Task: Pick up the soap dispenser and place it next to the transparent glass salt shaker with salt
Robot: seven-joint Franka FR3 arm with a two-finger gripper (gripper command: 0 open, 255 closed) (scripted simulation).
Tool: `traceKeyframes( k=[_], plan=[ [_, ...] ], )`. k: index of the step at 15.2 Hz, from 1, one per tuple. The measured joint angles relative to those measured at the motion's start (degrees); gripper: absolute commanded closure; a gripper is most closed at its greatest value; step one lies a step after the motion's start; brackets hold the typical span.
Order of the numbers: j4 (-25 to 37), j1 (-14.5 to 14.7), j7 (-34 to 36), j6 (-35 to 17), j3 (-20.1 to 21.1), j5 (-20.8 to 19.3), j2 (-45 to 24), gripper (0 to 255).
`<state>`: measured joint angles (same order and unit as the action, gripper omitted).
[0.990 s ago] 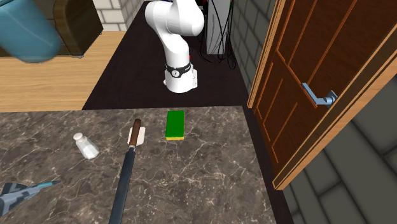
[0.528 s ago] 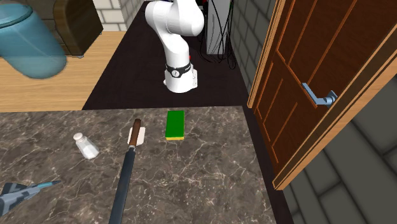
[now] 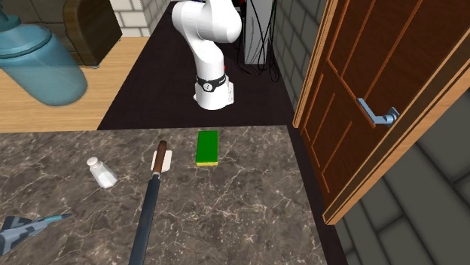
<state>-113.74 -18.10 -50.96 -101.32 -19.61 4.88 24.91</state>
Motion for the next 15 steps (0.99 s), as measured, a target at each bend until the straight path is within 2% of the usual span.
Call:
traceKeyframes(
  k=[15],
  plan=[
    [-12.97,-0.59,-1.74,-11.28,-0.49,-0.27,1.59,255]
  ],
)
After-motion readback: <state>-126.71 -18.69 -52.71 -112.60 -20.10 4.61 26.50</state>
